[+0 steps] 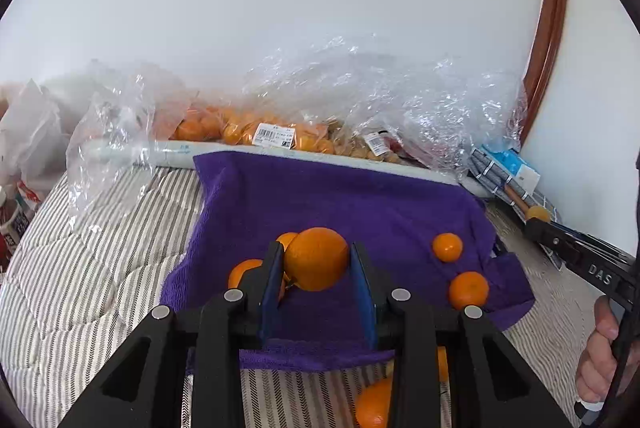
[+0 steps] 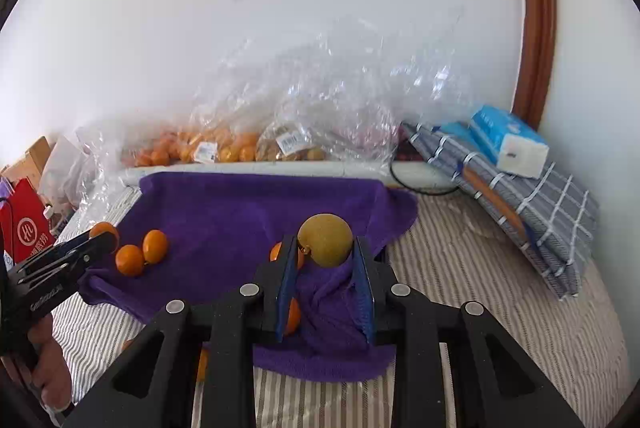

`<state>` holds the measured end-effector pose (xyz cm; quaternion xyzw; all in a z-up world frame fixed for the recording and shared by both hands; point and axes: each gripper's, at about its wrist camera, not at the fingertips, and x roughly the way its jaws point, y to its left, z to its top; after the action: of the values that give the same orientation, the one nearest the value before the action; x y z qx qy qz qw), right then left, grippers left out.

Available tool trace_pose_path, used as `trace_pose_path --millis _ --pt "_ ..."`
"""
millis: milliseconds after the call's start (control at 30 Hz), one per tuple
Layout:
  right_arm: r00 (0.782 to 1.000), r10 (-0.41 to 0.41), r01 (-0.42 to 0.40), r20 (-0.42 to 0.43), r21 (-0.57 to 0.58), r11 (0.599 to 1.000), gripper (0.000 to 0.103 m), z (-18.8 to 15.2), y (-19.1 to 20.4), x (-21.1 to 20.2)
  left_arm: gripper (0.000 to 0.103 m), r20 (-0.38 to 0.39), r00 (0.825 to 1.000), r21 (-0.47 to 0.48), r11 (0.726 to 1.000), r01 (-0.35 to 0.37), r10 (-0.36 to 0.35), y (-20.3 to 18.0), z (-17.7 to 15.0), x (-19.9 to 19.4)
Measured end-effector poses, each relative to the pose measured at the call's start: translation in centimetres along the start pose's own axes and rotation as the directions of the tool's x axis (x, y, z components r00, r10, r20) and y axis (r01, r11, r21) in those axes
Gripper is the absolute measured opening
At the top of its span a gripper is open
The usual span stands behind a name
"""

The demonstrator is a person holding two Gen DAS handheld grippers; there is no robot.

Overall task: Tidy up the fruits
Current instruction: 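Carry the yellow-green fruit and the orange up over the purple towel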

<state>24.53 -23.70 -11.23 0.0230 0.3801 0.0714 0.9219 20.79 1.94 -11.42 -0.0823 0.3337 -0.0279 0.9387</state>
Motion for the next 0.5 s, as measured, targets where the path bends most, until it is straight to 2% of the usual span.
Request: trace_pose_path --millis 267,367,500 --pt "0.995 0.050 -0.048 -0.091 0.020 0.999 0.028 -2.0 -0.4 4.1 0.032 -0.060 0.998 0.016 1.000 -0.007 0.008 0.0 -0.9 2.1" --pt "0.991 0.078 -0.074 -0.111 0.038 0.997 0.028 -2.3 -0.6 4.8 0.032 -0.076 0.997 0.001 1.000 0.011 -0.011 0.0 -1.1 2.4" --pt "0.989 0.090 -0.086 -0.120 0.036 0.996 0.028 -2.7 -0.7 5.1 0.032 -0.072 0.997 0.029 0.999 -0.013 0.015 -0.3 -1.3 2.7"
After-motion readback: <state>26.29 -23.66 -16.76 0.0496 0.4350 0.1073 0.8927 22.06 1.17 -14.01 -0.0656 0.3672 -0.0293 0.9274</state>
